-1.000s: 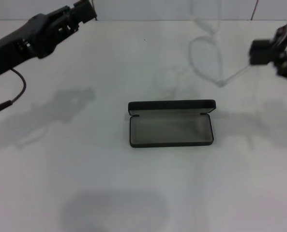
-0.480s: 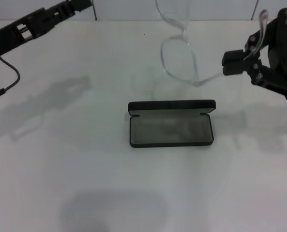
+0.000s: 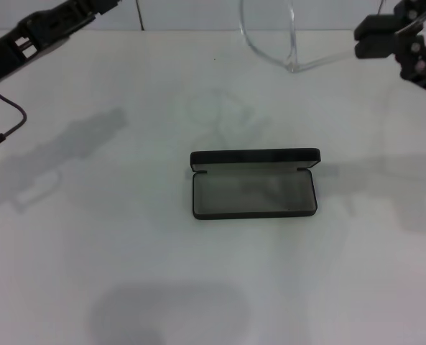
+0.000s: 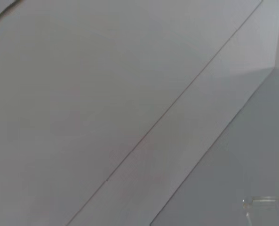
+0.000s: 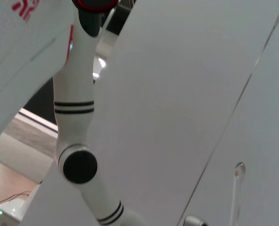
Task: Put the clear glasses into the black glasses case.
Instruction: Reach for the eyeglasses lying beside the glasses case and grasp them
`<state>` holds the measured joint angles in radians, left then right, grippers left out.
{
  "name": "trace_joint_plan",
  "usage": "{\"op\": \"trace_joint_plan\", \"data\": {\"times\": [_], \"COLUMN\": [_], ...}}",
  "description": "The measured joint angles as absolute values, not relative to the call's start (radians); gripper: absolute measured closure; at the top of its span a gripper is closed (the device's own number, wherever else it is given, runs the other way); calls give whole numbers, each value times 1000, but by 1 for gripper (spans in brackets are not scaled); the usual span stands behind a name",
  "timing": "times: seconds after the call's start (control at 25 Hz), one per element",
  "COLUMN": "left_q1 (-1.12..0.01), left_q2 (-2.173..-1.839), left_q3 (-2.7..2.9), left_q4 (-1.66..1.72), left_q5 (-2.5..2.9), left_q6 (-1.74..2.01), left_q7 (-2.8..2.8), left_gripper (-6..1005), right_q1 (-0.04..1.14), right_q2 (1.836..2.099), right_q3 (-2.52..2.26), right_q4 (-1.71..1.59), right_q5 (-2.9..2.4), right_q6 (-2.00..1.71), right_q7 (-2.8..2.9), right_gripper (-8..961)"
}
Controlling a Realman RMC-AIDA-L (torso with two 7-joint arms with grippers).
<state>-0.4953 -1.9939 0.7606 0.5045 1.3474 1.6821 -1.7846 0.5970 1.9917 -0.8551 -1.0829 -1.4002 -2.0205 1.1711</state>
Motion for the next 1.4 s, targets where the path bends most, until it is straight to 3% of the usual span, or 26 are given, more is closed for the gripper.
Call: {"op": "trace_joint_plan", "data": {"times": [0.48,0.92,1.4], "left_q1": [-570,-607,-607], "left_q2": [-1976,-1996,-1982], "left_q3": [774,773,758], "left_q4": [481,470,445], "left_q5": [1354,1336,1292], "left_q6": [1868,1998,2020], "left_q7": [-1819,-1806,-1804], "left_gripper": [603,608,607], "right_q1": [623,675,675], "right_q2": [1989,2000,1983], "right_q3": [-856,-907,-981], "right_q4": [-1006,-826,-788], "right_q5": [-1295,-1217,-1171], "right_q6": [-2086,-2153,-2150], "right_q7": [1084,991,984], "right_gripper": [901,897,892]}}
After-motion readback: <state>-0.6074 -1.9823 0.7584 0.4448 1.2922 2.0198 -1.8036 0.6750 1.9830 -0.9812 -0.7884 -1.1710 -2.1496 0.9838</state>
